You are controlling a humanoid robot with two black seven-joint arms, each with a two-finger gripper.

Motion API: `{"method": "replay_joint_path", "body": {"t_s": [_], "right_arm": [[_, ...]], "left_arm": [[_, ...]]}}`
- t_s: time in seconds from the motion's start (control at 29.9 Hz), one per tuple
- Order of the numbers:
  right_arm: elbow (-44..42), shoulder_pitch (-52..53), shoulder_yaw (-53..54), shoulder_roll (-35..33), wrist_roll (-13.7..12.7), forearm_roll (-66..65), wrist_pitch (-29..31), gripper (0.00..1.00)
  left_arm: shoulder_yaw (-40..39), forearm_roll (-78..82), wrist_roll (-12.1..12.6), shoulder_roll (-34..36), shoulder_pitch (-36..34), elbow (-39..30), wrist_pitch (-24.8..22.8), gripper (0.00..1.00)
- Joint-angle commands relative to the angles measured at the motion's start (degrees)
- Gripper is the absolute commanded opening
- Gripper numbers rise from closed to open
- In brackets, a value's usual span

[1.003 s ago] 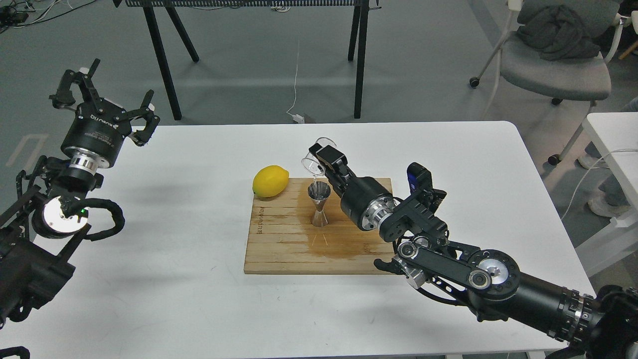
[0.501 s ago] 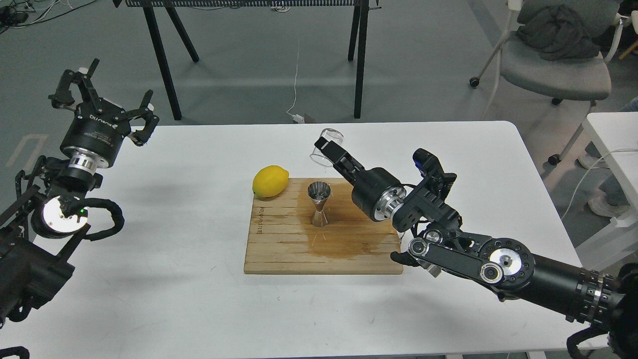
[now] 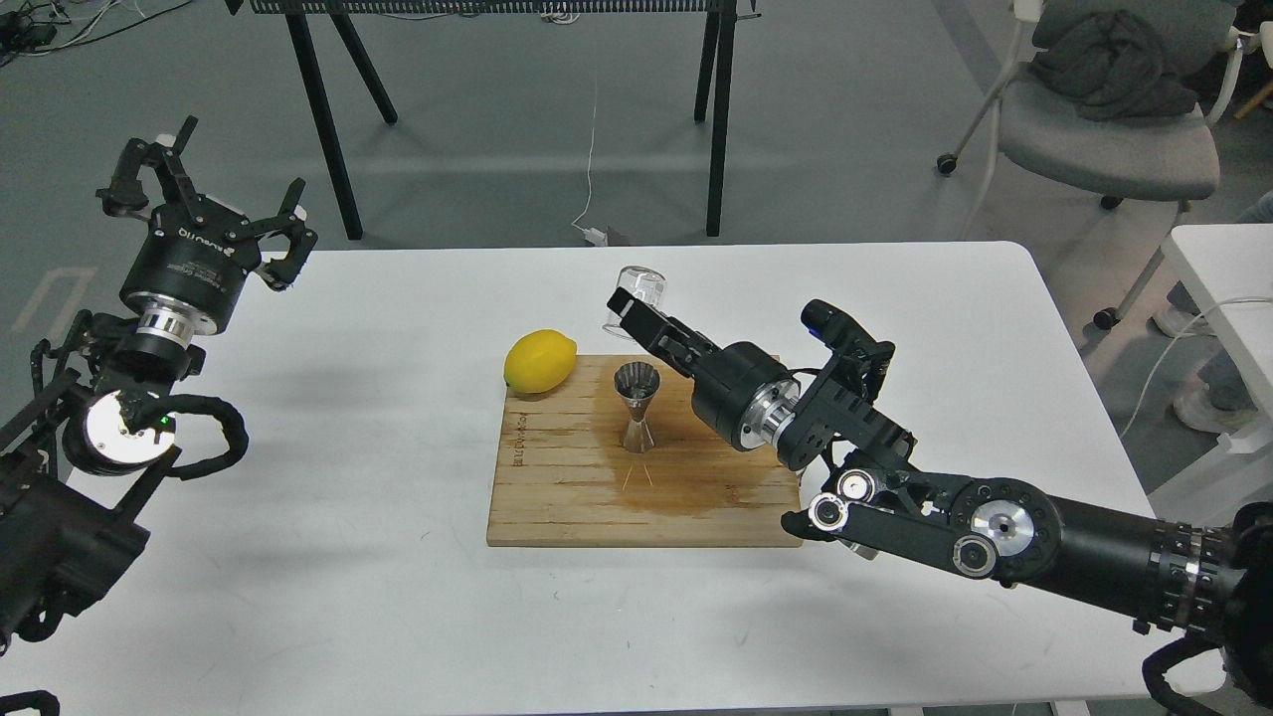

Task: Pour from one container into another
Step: 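Tilt the glass cup back upright and lift it away, then lower the glass cup onto the table and release it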

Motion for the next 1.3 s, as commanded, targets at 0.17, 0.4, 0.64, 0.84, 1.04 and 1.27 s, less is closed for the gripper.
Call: {"method": "replay_joint_path", "body": {"t_s": [0.17, 0.4, 0.64, 0.84, 1.04, 1.27], "right_arm": [[0.91, -4.19, 13.33, -2.54, -0.52, 14.1, -0.58, 0.24], [1.79, -13.51, 34.7, -2.98, -2.89, 31.32, 2.58, 0.25], [1.17, -20.54, 50.62, -2.37, -6.41, 58.31, 8.04, 0.25], [0.82, -27.04, 57.64, -2.11, -6.85, 72.81, 9.97, 0.25], [0.73, -33.55, 63.62, -1.06, -6.85, 77.93, 10.94, 0.25], [-4.61, -38.39, 66.8, -0.26, -10.54, 80.66, 14.8, 0.26]], "left_arm": [[0.09, 0.0, 0.09, 0.0, -0.09, 0.0, 0.08, 1.0], [0.09, 0.0, 0.17, 0.0, -0.09, 0.0, 0.26, 1.0], [0.35, 0.0, 0.17, -0.26, -0.09, 0.09, 0.17, 1.0], [0.26, 0.0, 0.09, -0.52, -0.09, -0.18, 0.43, 1.0], [0.26, 0.0, 0.17, -0.7, -0.18, -0.27, 0.52, 1.0], [0.35, 0.0, 0.17, -0.7, -0.18, -0.27, 0.52, 1.0]]}}
